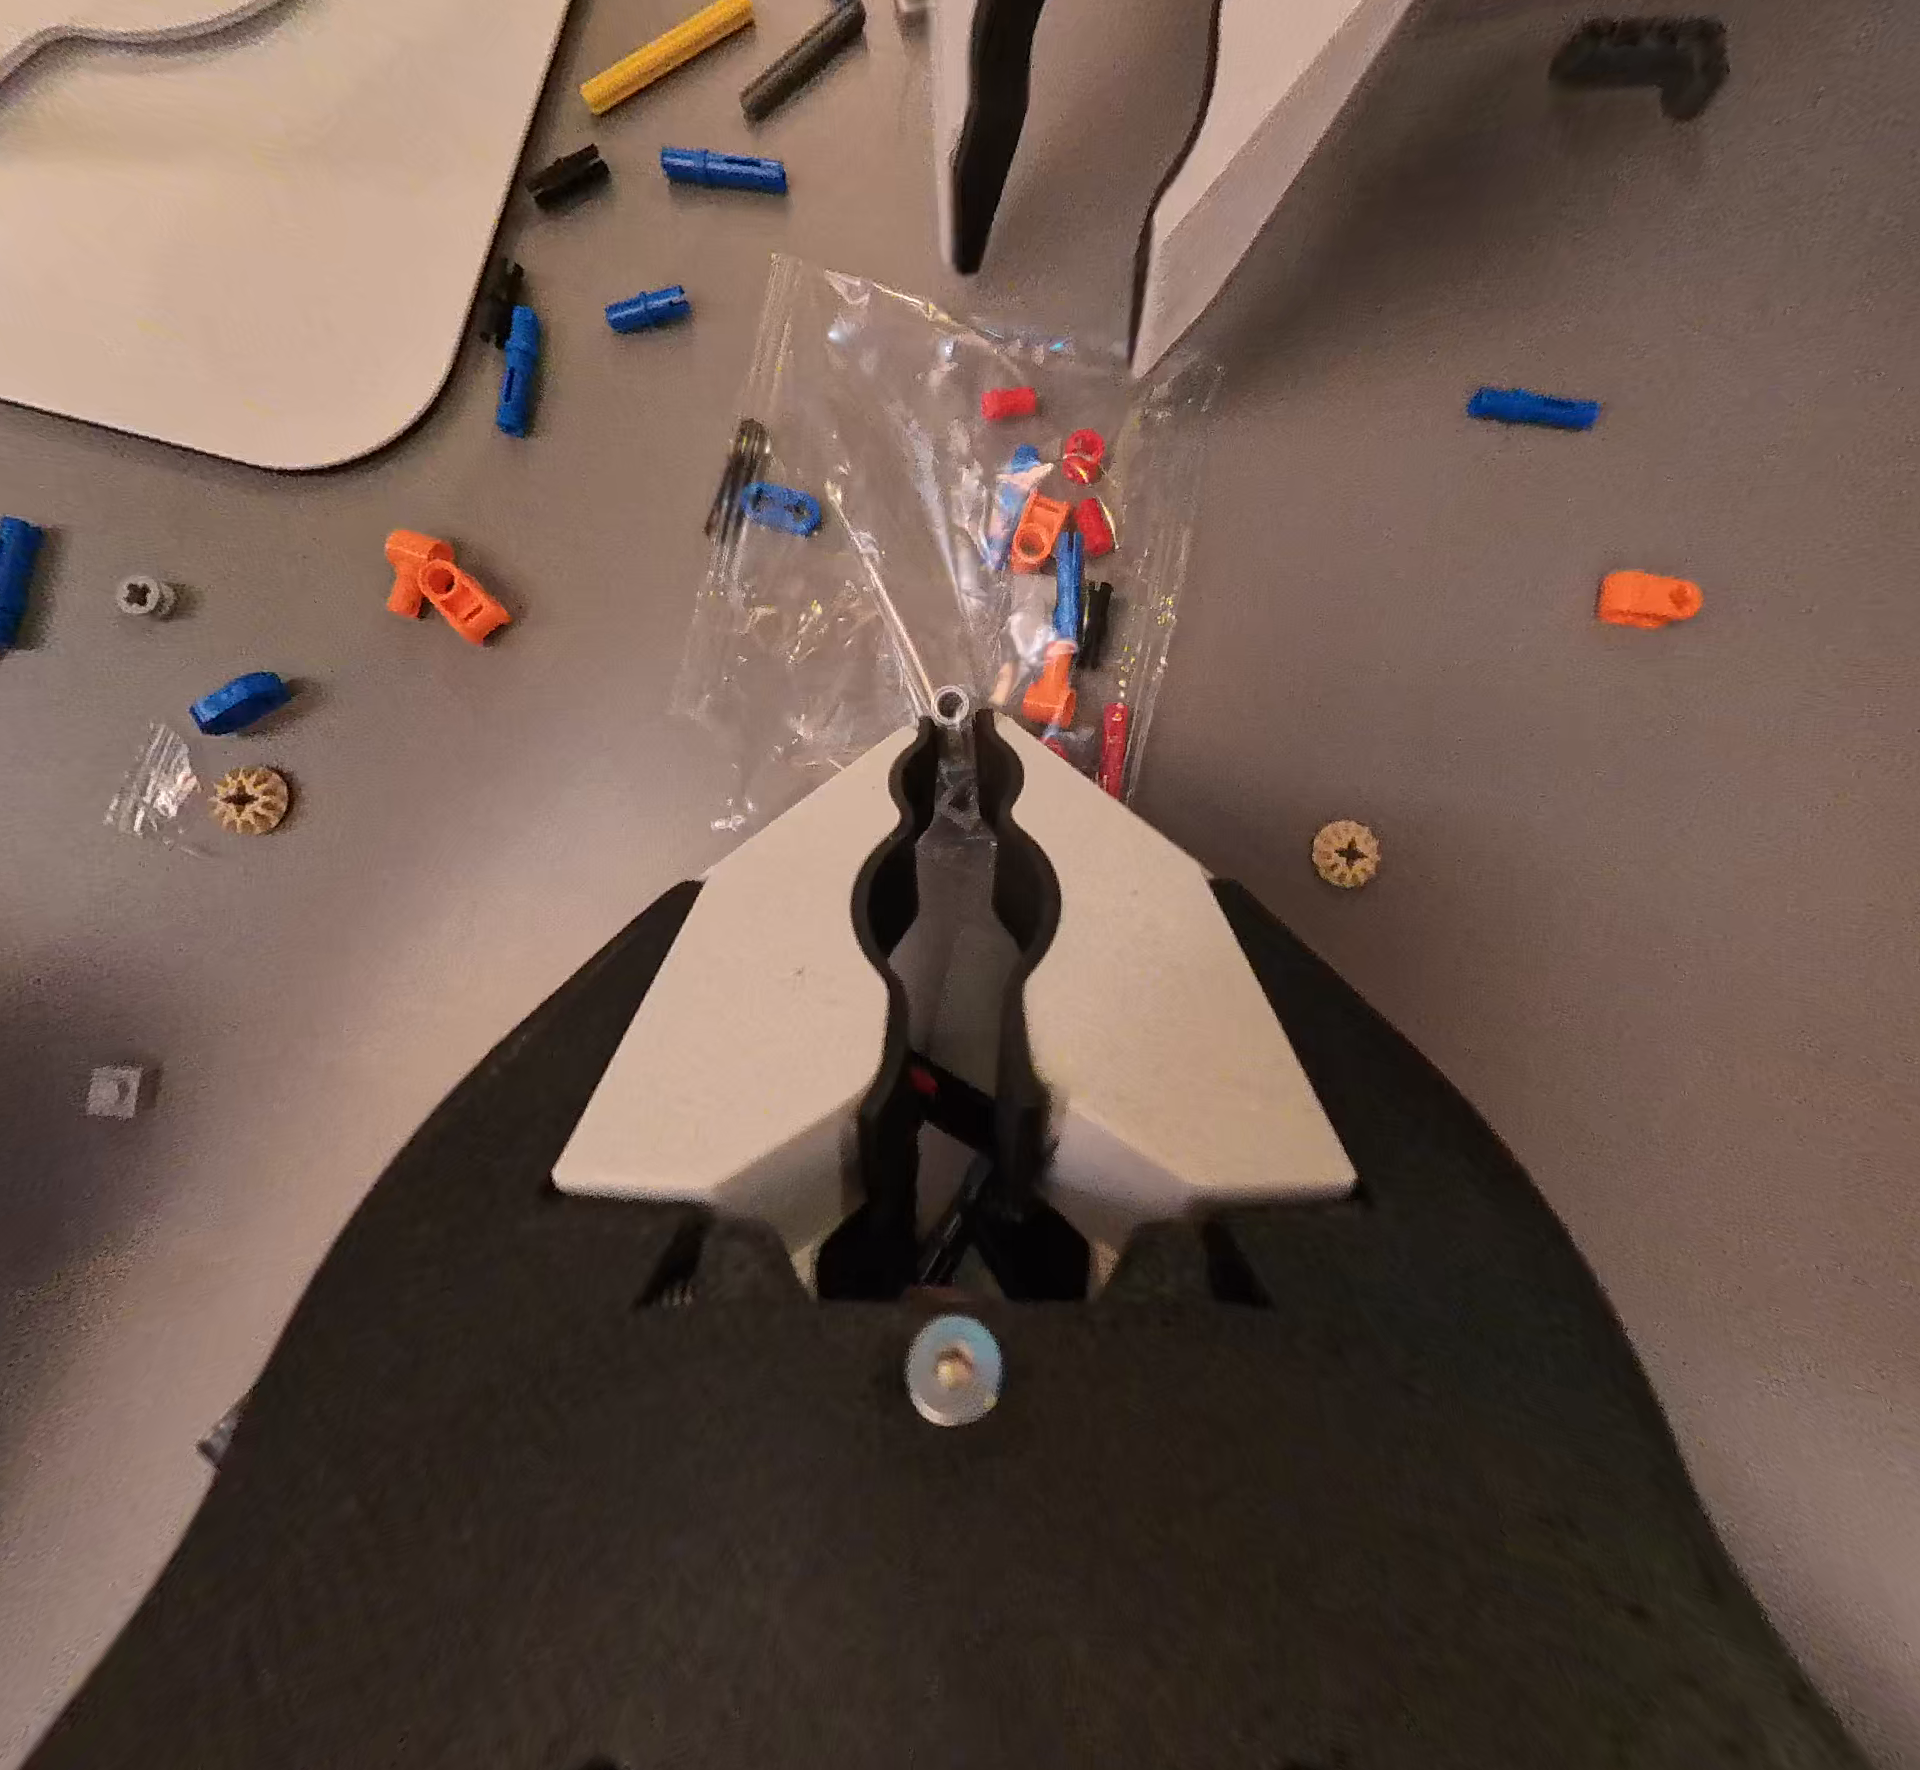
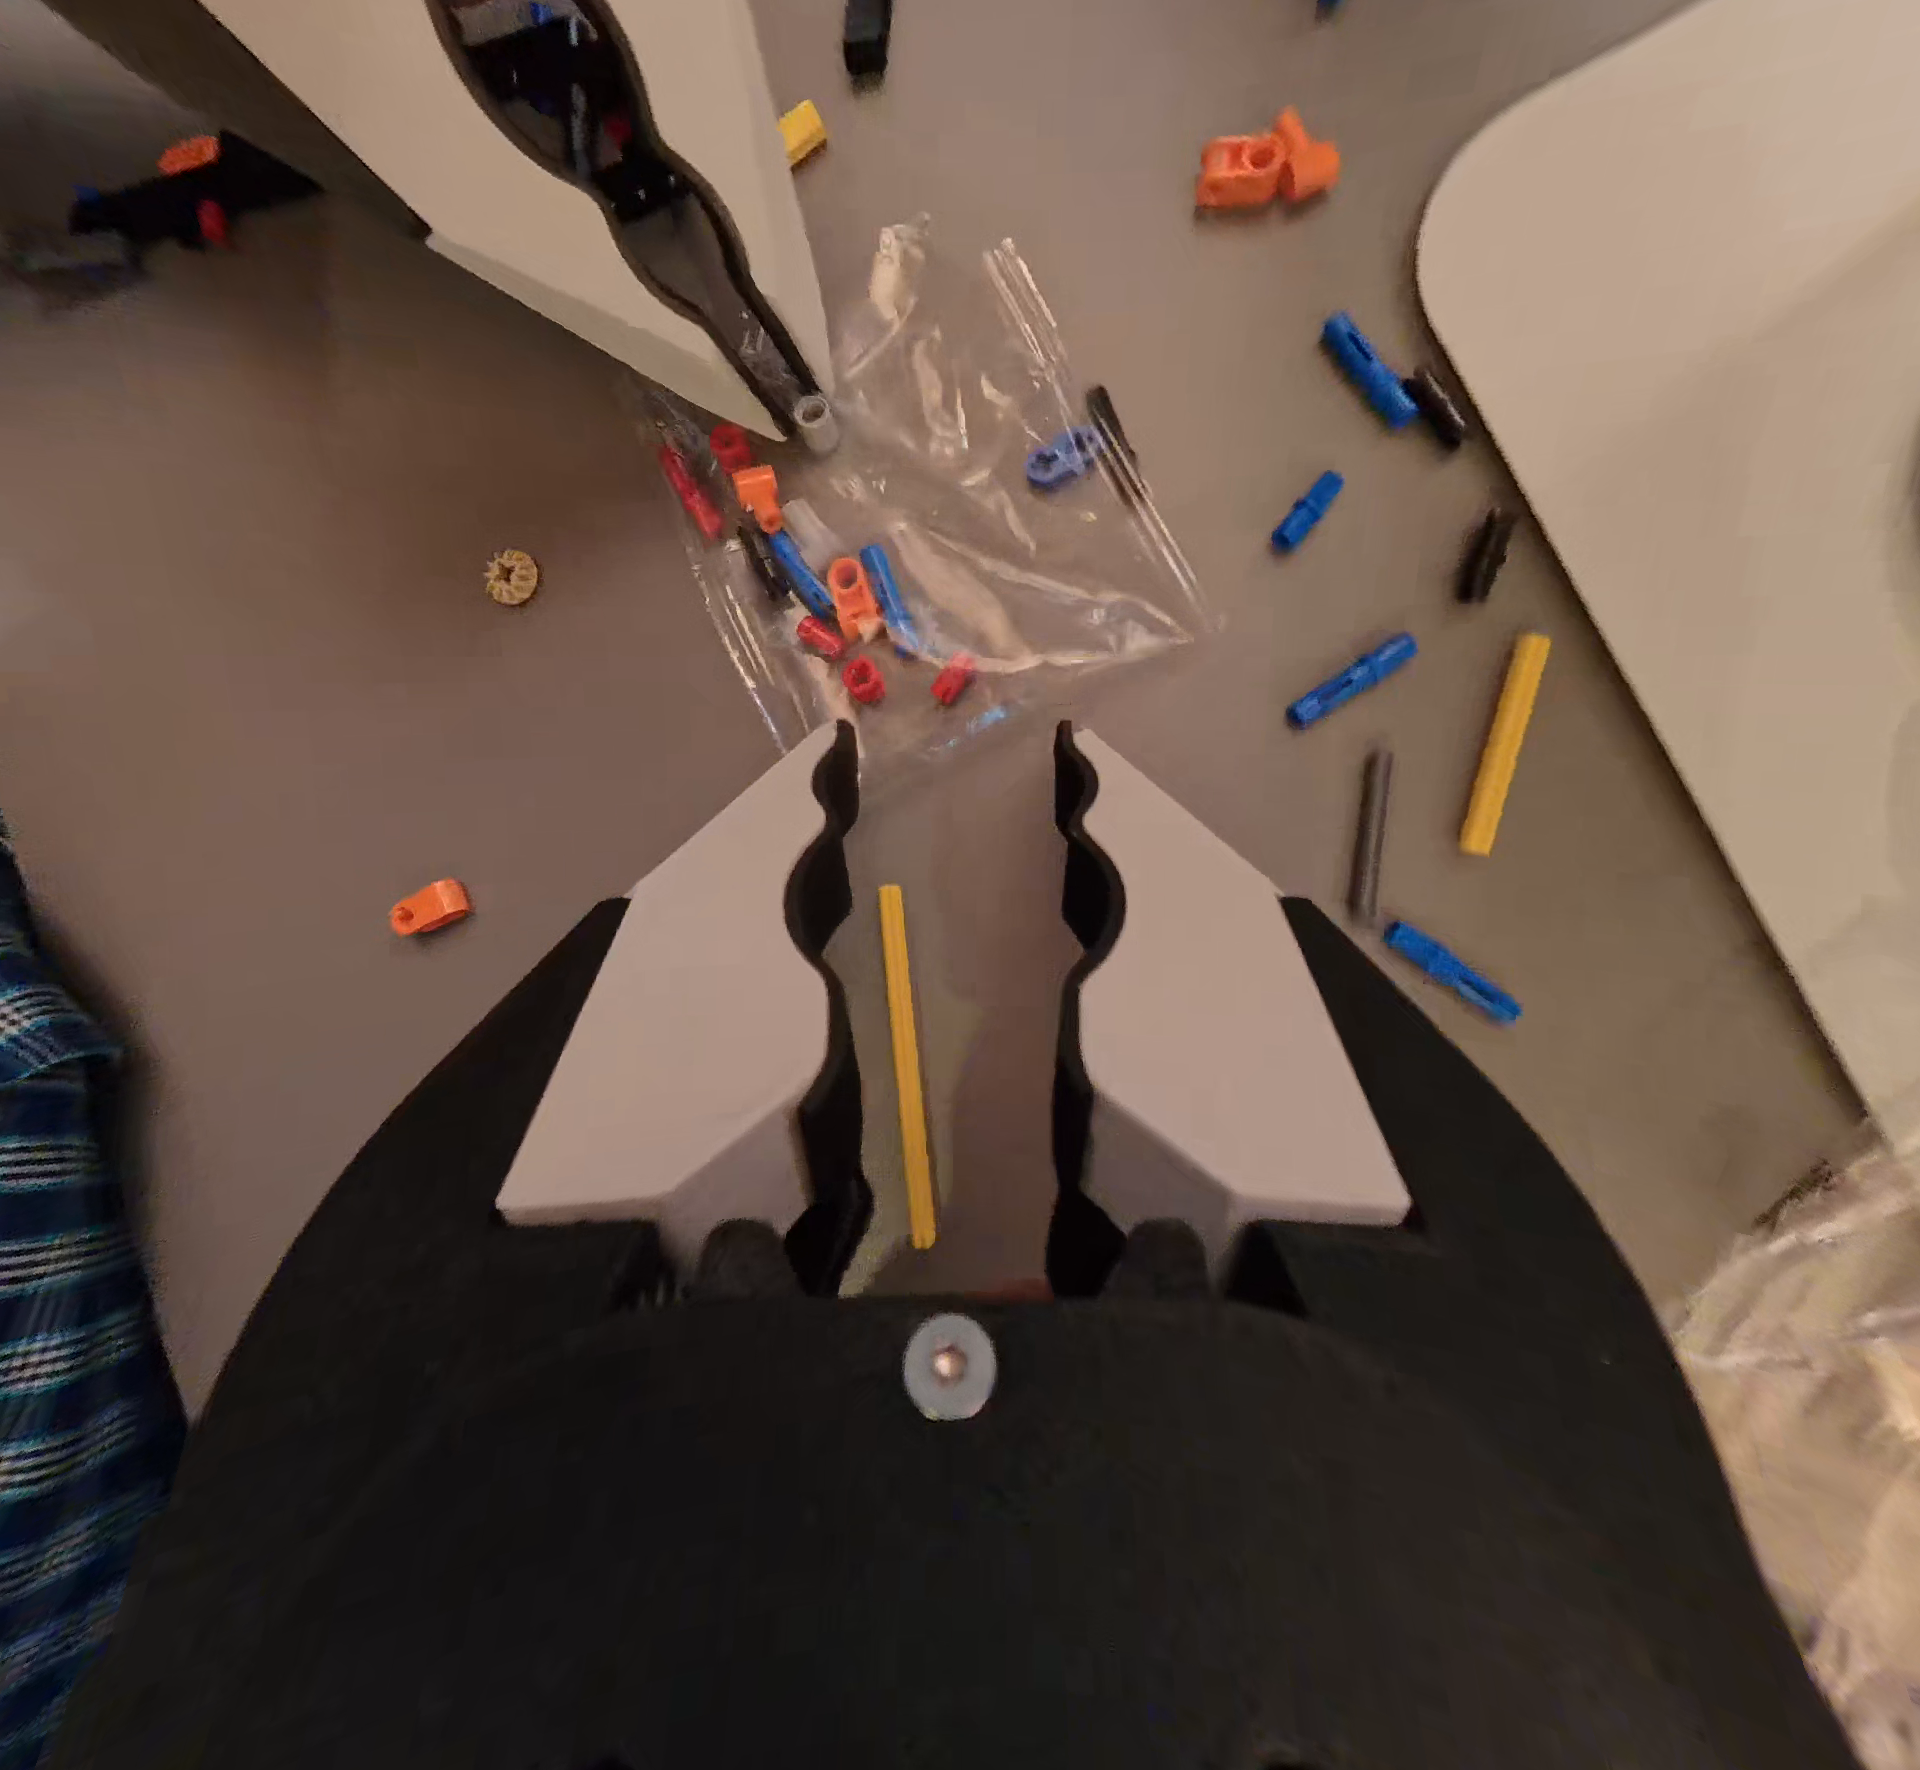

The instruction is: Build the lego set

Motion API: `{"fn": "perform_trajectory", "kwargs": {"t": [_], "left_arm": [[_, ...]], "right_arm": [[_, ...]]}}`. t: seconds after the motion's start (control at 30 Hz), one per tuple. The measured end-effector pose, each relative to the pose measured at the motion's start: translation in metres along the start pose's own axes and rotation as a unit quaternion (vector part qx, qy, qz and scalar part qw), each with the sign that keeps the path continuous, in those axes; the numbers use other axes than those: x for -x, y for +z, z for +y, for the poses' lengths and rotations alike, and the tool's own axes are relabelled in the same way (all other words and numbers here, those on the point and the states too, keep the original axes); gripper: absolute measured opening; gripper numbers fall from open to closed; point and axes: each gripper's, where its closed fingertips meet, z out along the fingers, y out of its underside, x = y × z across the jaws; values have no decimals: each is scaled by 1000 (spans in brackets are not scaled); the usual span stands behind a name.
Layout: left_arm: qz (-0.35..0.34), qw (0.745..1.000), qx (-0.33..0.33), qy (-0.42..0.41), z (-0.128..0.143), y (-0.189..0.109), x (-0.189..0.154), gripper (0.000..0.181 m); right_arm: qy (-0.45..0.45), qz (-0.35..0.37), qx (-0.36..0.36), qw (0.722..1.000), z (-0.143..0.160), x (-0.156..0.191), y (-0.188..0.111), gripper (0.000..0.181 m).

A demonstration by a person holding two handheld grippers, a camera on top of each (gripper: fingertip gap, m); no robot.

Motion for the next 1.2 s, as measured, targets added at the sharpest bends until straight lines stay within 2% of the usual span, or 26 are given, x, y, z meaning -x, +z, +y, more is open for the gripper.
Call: {"fn": "perform_trajectory", "kwargs": {"t": [0.03,0.2,0.3,0.47,0.57,0.67,0.73,0.77,0.8,0.87,0.97,1.2], "left_arm": [[-1,1000,-4,-9,-1,1,1,5],[-7,998,-35,-44,-11,4,1,5],[-11,997,-54,-56,-17,3,2,4],[-7,992,-99,-81,-28,-7,3,4],[-2,986,-131,-106,-37,-13,5,4],[9,981,-151,-119,-43,-13,3,4],[14,980,-152,-126,-44,-10,1,4],[17,980,-151,-129,-43,-9,0,4],[24,980,-148,-133,-42,-7,-1,5],[43,978,-145,-141,-42,-4,-7,5],[36,985,-111,-130,-35,4,-7,16],[17,984,-114,-135,-33,-5,6,38]], "right_arm": [[15,-1,-3,1000,2,-1,-3,37],[83,-48,-28,995,7,8,-4,35],[99,-36,-37,994,5,1,1,25],[120,-19,-57,991,2,-13,-5,40],[143,-51,-78,985,0,-8,-9,41],[175,-102,-115,972,-9,0,-13,33],[187,-118,-133,966,-13,-1,-15,20],[194,-128,-145,962,-15,-2,-18,4],[201,-133,-151,959,-16,-4,-21,0],[197,-129,-141,962,-14,-7,-22,0],[191,-119,-125,966,-13,-10,-25,0],[163,-93,-88,978,-13,-19,-37,0]]}}
